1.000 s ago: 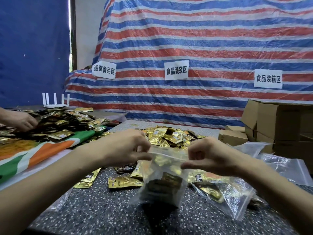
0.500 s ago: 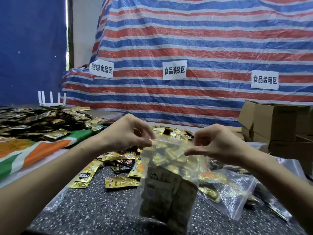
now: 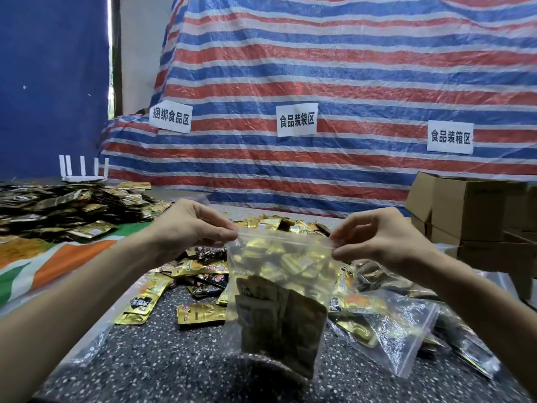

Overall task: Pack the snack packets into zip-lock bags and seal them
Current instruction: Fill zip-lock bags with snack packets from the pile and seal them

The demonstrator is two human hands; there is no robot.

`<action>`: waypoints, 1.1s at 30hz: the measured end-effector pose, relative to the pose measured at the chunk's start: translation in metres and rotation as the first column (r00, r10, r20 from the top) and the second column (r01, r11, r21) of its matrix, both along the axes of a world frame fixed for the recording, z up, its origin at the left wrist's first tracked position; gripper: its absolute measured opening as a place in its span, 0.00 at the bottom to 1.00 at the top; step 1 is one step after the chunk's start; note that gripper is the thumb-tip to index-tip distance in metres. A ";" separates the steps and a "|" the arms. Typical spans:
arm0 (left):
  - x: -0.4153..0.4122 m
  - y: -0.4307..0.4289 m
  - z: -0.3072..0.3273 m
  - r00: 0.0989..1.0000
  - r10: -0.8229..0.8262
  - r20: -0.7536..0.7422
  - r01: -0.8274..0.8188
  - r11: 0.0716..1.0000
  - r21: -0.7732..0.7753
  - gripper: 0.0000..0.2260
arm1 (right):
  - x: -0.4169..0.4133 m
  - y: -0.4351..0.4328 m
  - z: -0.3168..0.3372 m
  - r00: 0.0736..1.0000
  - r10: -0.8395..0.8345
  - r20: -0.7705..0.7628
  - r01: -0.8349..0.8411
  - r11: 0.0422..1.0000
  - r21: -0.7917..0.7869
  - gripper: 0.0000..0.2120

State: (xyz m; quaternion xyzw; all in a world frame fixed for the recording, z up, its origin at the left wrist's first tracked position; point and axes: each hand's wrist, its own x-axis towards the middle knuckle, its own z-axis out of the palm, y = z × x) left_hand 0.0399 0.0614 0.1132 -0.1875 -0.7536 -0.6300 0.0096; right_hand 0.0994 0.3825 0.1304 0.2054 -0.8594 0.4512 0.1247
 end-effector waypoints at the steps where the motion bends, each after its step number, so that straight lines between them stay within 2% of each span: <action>1: -0.001 0.000 -0.001 1.000 0.013 0.000 -0.013 1.000 -0.014 0.09 | -0.001 0.000 -0.001 1.000 -0.007 0.009 0.008 1.000 -0.020 0.10; 7: -0.005 0.009 -0.011 0.997 0.069 0.026 -0.065 0.991 -0.121 0.08 | -0.005 0.000 -0.005 0.998 -0.026 0.065 0.028 0.999 -0.022 0.09; 11: -0.007 0.005 -0.007 0.998 0.055 -0.027 -0.058 0.991 -0.124 0.08 | -0.008 0.002 -0.004 0.993 -0.004 0.121 0.018 0.993 -0.118 0.11; 17: -0.007 0.017 -0.015 0.992 0.056 -0.113 -0.063 0.996 -0.057 0.05 | -0.023 0.000 -0.013 0.977 -0.110 0.184 0.145 0.972 -0.187 0.09; 19: -0.008 0.021 -0.016 0.985 0.086 -0.149 -0.096 0.994 -0.056 0.05 | -0.025 -0.006 -0.010 0.980 -0.147 0.132 0.158 0.985 -0.072 0.11; 21: -0.007 0.024 -0.017 0.979 0.089 -0.181 -0.098 0.994 -0.039 0.06 | -0.023 -0.019 -0.003 0.989 -0.144 0.021 0.141 0.983 0.122 0.16; 23: -0.005 0.029 -0.019 0.978 0.077 -0.194 -0.081 0.997 -0.013 0.07 | -0.024 -0.040 0.003 0.990 -0.085 -0.112 0.118 0.936 0.333 0.26; 25: -0.006 0.035 -0.020 0.978 0.076 -0.193 -0.080 0.997 -0.009 0.05 | -0.028 -0.066 0.004 0.982 0.003 -0.187 0.083 0.889 0.451 0.25; 29: -0.003 0.036 -0.020 0.985 0.037 -0.170 -0.027 0.998 0.060 0.03 | -0.034 -0.099 0.009 0.980 0.096 -0.174 0.004 0.867 0.499 0.11; 33: -0.001 0.028 -0.022 0.997 -0.056 -0.056 0.064 0.984 0.165 0.08 | -0.035 -0.100 0.013 0.983 0.150 -0.104 -0.093 0.904 0.418 0.09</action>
